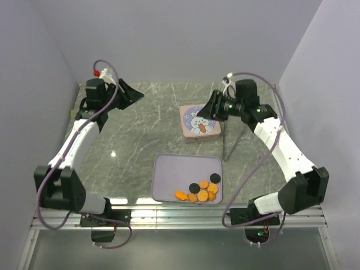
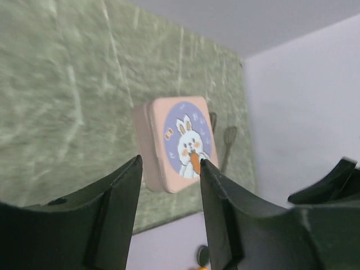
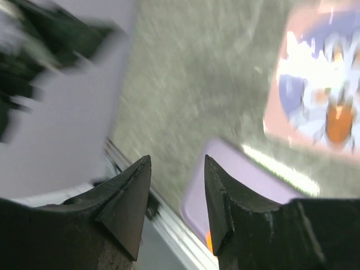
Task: Pack the cookies
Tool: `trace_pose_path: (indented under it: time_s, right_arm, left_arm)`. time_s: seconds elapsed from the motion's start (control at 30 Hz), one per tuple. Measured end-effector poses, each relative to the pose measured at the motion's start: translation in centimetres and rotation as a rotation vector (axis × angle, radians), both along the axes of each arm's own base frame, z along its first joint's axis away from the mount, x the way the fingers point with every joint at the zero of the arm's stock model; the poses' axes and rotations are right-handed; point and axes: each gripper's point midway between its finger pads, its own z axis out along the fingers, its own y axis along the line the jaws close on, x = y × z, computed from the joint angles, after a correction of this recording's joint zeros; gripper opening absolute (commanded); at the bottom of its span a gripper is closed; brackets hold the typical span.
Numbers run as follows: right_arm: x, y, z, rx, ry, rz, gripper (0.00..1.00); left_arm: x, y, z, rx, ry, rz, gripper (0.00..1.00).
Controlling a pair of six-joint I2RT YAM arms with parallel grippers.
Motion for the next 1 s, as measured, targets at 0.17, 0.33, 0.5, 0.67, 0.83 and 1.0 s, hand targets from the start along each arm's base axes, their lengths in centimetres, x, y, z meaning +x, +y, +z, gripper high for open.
trace_pose_path:
  time_s: [0.17, 0.33, 0.5, 0.67, 0.83, 1.0]
  right_arm:
    - [-5.6, 0.6, -2.5, -0.150, 0.012, 0.028, 0.54]
    - [-9.0, -1.6, -0.1, -0.174, -0.155, -0.038, 0.78]
    - [-10.8, -4.3, 0.3, -0.136, -0.353, -0.148, 0.94]
    - [-10.8, -5.6, -1.5, -0.159, -0.461, -0.197, 0.96]
    - [-9.3, -7.9, -2.9, -0.252, -0.464, -0.320, 0.97]
    - [-8.6, -9.4, -4.7, -0.308, -0.432, -0.403, 0.99]
  left_arm:
    - [-2.3, 4.4, 3.3, 0.169, -0.149, 0.157, 0.65]
    - [-5.2, 10.0, 1.5, 0.324, -0.200, 0.417, 0.86]
    - [-7.5, 15.9, -3.5, 0.501, -0.236, 0.680, 0.88]
    - [-9.0, 18.0, -9.7, 0.674, -0.216, 0.702, 0.91]
    - [-9.0, 18.3, -11.7, 0.716, -0.269, 0.700, 0.92]
    - [-8.9, 18.4, -14.8, 0.732, -0.260, 0.688, 0.92]
